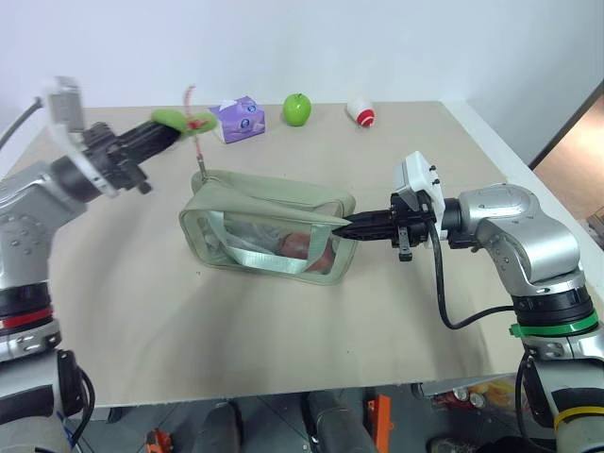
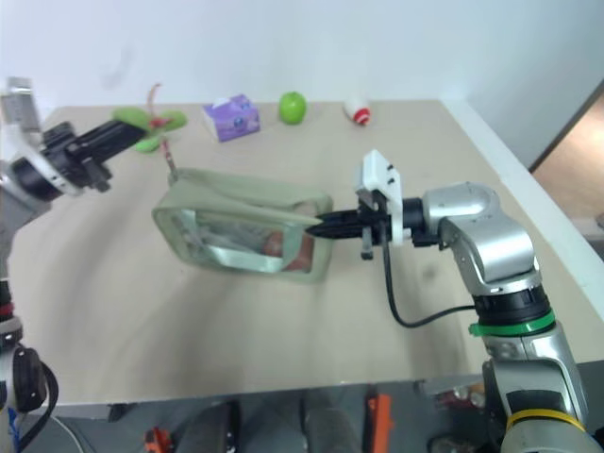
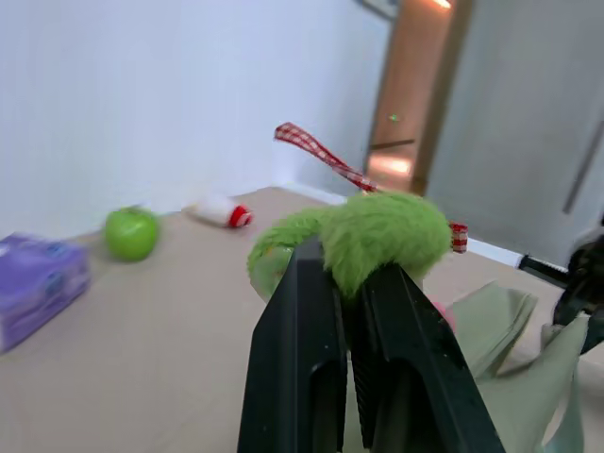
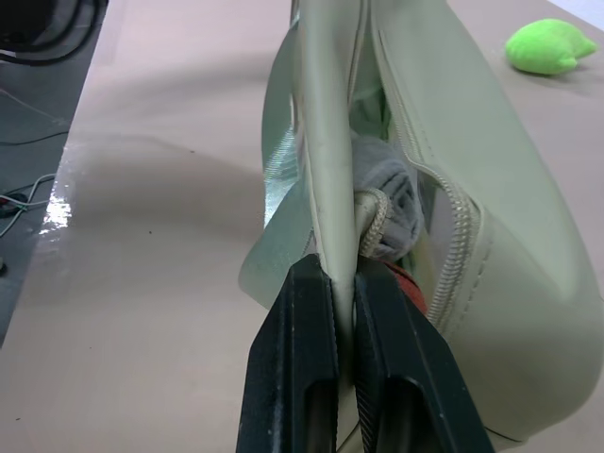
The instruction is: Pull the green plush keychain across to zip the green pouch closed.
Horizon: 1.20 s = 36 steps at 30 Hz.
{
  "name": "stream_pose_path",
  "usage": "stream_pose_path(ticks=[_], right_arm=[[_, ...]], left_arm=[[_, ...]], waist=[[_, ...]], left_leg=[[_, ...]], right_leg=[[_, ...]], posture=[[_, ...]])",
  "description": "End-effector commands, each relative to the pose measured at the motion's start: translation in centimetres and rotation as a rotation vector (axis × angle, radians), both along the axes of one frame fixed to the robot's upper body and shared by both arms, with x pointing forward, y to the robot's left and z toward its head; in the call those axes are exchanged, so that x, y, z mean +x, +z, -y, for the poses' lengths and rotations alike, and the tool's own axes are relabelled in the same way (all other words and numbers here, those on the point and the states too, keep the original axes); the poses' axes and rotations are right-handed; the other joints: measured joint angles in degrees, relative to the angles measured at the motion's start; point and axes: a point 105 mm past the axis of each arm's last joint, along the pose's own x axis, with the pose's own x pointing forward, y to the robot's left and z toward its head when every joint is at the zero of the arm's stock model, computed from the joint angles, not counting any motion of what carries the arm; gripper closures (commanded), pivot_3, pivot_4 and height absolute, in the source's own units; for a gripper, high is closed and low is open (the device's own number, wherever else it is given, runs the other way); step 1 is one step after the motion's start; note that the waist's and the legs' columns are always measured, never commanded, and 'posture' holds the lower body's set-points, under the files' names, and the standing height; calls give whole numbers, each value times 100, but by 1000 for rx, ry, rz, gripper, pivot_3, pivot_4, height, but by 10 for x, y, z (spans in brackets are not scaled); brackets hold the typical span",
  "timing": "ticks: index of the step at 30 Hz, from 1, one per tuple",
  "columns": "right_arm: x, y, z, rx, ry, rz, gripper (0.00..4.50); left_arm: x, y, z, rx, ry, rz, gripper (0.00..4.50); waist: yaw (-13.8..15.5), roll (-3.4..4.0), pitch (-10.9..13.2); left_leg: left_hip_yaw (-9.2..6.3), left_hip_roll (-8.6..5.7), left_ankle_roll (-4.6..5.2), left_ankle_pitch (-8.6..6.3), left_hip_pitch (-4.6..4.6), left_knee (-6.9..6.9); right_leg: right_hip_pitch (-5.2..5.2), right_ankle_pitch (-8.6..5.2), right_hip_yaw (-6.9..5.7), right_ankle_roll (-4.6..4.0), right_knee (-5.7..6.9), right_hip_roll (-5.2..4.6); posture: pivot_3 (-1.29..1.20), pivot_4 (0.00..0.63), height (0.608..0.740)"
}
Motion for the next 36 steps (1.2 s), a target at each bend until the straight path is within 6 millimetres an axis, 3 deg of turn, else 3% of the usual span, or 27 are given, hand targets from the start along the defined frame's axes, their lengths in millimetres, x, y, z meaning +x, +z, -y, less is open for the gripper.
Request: stream_pose_path(ticks=[1,9,16,22,28,34,36], right_arm=[[-3,15,-2,18,17,60,4500],[-9,15,0,26,0,64,4500],[-10,13,0,29,-10,62,4500],[-9,14,0,30,-12,63,4500],[-7,14,-3,31,-2,60,4500],[-5,13,-7,32,11,57,4500],[-4,13,-8,32,16,56,4500]], left_arm=[[-6,11,29,106,-94,106,4480],[-13,-7,98,334,-386,176,4480],[-16,-20,115,522,-462,259,4480],[-6,-14,105,510,-393,278,4480],[1,1,91,421,-323,233,2513],[-13,17,68,344,-328,221,520],[-16,22,59,327,-313,216,520]], waist=[[-7,0,0],[32,0,0],[55,1,1],[62,1,1],[63,2,1],[52,3,1],[44,3,1]], left_leg=[[0,0,0,0,0,1],[-2,-4,0,0,-4,7],[-3,-5,1,0,-3,10],[-2,-7,1,0,-7,23],[-3,-6,1,0,-9,24],[-3,-5,1,0,-9,23],[-4,-4,1,0,-9,23]], right_leg=[[0,0,1,1,0,0],[1,0,4,1,0,1],[1,0,8,2,0,2],[3,3,12,7,0,0],[3,4,11,8,0,1],[0,4,12,10,1,2],[0,4,11,10,1,3]], posture=[[0,150,740],[0,150,740],[0,150,740],[0,150,740],[0,150,740],[0,150,740],[0,150,740]])
